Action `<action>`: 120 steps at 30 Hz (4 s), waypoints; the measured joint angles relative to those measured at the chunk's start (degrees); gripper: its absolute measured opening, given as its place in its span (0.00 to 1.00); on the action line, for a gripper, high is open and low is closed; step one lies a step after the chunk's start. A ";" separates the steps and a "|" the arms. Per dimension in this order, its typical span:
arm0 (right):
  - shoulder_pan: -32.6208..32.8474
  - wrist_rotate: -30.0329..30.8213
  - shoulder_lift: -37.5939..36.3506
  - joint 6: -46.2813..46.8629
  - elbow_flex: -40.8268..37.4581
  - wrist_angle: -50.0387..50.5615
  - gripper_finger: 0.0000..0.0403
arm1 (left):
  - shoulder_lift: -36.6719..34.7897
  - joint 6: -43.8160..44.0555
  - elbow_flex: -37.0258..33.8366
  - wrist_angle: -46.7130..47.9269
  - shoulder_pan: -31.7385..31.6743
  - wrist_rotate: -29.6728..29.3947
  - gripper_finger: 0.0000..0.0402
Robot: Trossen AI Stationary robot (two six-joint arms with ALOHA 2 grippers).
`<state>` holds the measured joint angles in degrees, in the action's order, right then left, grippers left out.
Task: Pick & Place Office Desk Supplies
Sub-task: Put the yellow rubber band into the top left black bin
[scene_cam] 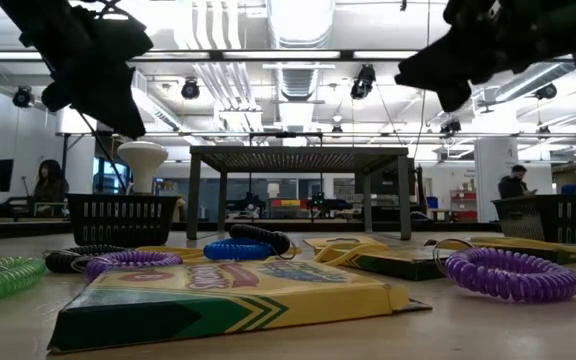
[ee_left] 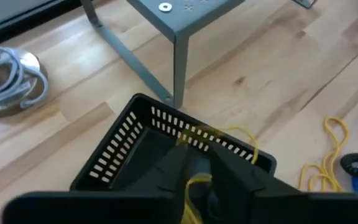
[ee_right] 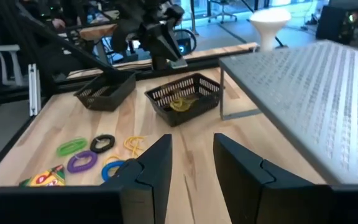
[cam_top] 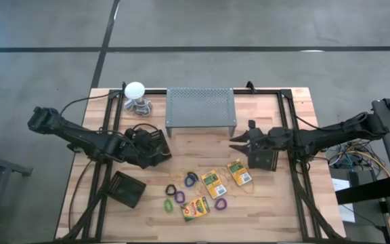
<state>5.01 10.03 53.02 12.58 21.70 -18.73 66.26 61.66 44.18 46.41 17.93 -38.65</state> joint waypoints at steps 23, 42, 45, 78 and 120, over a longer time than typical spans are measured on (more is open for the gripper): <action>0.01 -0.05 0.12 0.32 0.37 3.91 0.35 | 13.01 -24.04 2.33 -26.25 0.02 19.87 0.54; -0.01 0.06 1.22 0.49 0.26 6.30 0.33 | 30.95 -40.93 5.54 -35.67 1.44 35.05 0.54; -0.01 0.17 1.21 0.51 0.26 6.32 0.33 | 32.55 -40.66 6.20 -38.01 2.18 35.13 0.54; -0.01 0.10 2.26 0.50 0.23 6.48 0.30 | 39.65 -37.71 7.29 -40.70 4.25 29.44 0.27; -0.01 0.44 2.26 0.52 -0.60 6.48 0.27 | 41.11 -46.26 7.41 -40.96 5.23 30.71 0.03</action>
<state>4.99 10.47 55.29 13.10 21.10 -12.25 107.37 15.40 51.59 5.45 23.16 -7.93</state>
